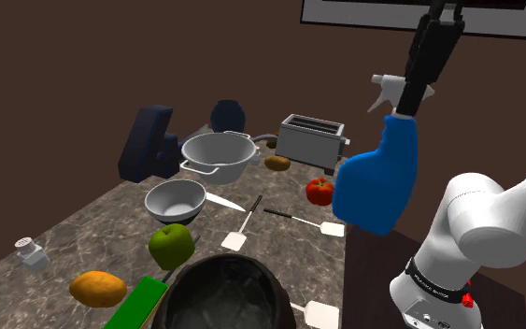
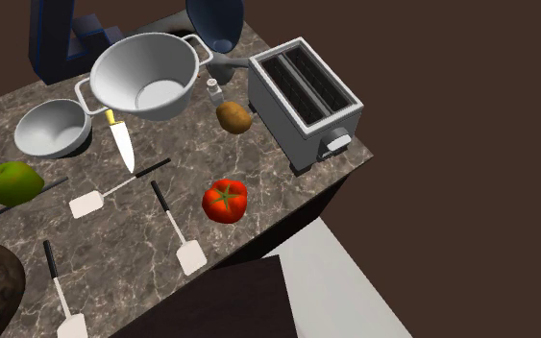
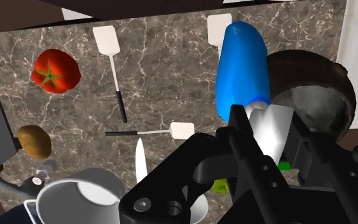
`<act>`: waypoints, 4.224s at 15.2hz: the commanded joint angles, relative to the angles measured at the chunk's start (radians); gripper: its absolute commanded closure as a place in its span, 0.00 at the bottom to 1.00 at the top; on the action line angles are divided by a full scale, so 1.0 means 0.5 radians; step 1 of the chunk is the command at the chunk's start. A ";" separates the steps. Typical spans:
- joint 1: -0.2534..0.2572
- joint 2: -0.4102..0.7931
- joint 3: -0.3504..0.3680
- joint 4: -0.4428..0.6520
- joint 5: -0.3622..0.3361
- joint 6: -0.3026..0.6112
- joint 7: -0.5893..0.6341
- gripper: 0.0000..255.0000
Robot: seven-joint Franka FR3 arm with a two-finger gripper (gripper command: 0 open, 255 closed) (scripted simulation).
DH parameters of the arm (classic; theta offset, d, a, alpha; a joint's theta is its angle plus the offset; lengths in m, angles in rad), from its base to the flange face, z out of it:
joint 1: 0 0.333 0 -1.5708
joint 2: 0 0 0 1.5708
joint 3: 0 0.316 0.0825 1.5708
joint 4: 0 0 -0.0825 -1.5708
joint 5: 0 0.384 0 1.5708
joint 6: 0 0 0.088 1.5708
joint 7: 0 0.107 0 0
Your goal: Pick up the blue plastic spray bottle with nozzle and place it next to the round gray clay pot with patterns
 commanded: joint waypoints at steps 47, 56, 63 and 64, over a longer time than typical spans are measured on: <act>0.123 -0.228 0.690 -0.966 0.489 0.914 0.338 1.00; 0.147 -0.241 0.798 -1.186 0.578 1.131 0.311 1.00; 0.157 -0.222 0.900 -1.338 0.655 1.310 0.292 1.00; 0.157 -0.217 0.916 -1.358 0.666 1.336 0.289 1.00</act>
